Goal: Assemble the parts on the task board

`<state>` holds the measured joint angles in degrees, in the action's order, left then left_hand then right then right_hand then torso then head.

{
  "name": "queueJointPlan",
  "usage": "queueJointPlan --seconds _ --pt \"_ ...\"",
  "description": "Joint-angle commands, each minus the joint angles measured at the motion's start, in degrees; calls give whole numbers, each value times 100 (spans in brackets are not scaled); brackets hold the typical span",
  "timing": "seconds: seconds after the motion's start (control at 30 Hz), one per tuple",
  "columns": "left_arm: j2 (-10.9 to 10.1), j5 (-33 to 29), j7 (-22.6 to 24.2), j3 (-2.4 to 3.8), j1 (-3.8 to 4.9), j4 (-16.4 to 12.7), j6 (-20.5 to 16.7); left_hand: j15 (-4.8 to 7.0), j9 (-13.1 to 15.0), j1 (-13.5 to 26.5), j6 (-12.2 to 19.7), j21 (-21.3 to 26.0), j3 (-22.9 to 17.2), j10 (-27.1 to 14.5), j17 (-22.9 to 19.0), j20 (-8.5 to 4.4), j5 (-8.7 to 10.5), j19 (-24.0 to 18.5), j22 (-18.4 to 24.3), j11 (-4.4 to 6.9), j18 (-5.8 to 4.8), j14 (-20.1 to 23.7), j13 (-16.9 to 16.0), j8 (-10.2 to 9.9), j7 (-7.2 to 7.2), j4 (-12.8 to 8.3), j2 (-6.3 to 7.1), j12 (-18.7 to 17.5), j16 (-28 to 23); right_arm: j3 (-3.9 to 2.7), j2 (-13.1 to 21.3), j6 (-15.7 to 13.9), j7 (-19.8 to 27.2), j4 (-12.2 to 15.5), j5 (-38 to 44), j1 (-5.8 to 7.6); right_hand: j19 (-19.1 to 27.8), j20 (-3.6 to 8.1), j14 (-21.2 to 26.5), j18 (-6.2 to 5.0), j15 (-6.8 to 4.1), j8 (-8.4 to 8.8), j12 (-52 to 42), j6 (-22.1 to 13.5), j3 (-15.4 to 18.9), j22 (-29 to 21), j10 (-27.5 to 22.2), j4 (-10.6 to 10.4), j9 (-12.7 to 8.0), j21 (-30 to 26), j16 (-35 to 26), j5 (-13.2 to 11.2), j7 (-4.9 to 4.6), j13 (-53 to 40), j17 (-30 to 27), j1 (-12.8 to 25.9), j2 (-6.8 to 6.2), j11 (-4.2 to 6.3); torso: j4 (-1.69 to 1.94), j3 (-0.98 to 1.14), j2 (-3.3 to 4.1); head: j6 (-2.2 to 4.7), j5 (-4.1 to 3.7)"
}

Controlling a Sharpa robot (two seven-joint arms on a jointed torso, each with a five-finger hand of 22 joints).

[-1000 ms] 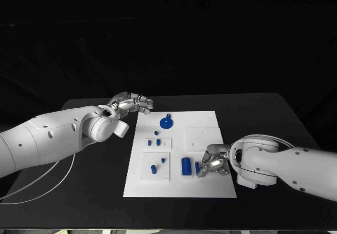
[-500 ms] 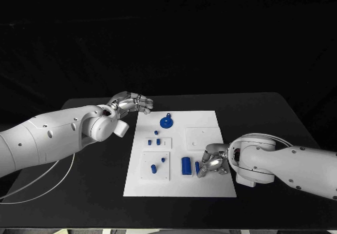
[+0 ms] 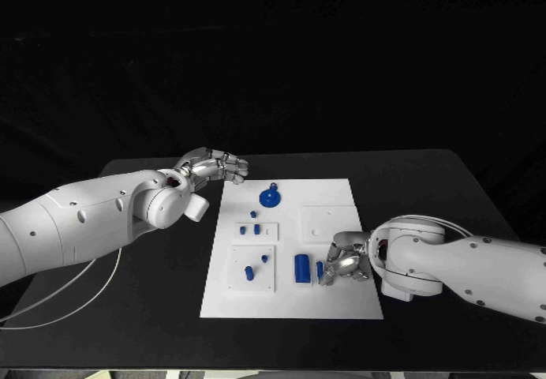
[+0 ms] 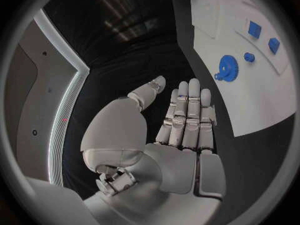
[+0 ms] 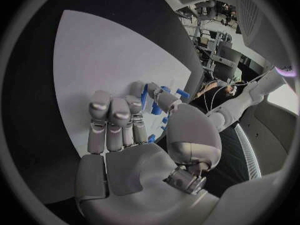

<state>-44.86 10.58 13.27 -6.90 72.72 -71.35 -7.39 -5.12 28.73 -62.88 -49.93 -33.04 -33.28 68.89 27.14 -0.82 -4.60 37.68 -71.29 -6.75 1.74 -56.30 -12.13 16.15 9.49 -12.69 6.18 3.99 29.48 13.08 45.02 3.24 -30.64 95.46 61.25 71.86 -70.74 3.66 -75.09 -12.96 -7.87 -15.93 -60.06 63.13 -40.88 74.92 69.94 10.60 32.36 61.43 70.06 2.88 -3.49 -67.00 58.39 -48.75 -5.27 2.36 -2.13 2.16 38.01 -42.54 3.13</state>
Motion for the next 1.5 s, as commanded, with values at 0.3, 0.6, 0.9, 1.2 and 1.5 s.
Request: queueJointPlan --seconds 0.3,0.6,0.9,1.2,1.5 --pt "3 19 44 3 4 1 56 -3 -8 42 50 39 5 -27 15 24 -8 24 -10 -4 -26 -35 1 28 8 33 5 9 -38 37 215 -74 115 -27 -229 -35 19 -32 -30 -204 0 89 57 -122 245 81 -27 68 -81 19 -35 226 -96 -10 -21 248 -489 -43 -2 2 -6 34 1" --pt "18 -76 95 2 5 151 -13 -4 -9 50 49 43 13 -28 23 26 -2 24 -15 -4 -27 -34 1 30 11 34 17 9 -46 -212 330 -275 1119 -588 -1096 202 254 1 124 -204 155 306 19 -740 1302 71 -335 491 -66 -112 -82 600 -286 -96 5 616 -539 -222 -10 -12 -37 223 -41" --pt "127 -397 188 4 8 489 -101 -12 -12 69 50 57 29 -22 39 29 53 21 -25 -1 -28 -16 -1 32 14 45 38 13 -79 -412 -166 -785 3149 -2181 -2173 214 573 -41 442 -196 190 297 169 -852 1507 -26 -624 590 2 -428 -368 728 -323 3 -103 331 -225 -261 -28 -40 -164 618 -49" --pt "370 -959 466 13 20 1057 -245 -112 -39 76 112 136 35 -143 27 115 91 -52 -59 -25 -6 281 37 9 10 55 41 -28 -354 -817 -953 -968 4205 -3889 -3364 111 1725 -575 1444 -15 558 356 1453 -1143 1350 -650 -1523 607 57 -1831 -1854 851 -550 1079 -938 -308 -17 -518 -69 -37 -287 1146 -24" --pt "670 -1484 826 21 24 1456 -231 -289 -133 526 561 769 466 -1104 -199 401 127 -932 37 -22 -174 1321 472 -170 -159 131 197 -34 -1081 -1227 -1401 -696 4606 -4779 -4231 -104 3724 -1345 2984 416 1695 433 4575 -1589 1478 -1892 -1921 597 -58 -3997 -4681 847 -585 4402 -2640 -375 91 -1150 -54 -1 -364 1305 -17"
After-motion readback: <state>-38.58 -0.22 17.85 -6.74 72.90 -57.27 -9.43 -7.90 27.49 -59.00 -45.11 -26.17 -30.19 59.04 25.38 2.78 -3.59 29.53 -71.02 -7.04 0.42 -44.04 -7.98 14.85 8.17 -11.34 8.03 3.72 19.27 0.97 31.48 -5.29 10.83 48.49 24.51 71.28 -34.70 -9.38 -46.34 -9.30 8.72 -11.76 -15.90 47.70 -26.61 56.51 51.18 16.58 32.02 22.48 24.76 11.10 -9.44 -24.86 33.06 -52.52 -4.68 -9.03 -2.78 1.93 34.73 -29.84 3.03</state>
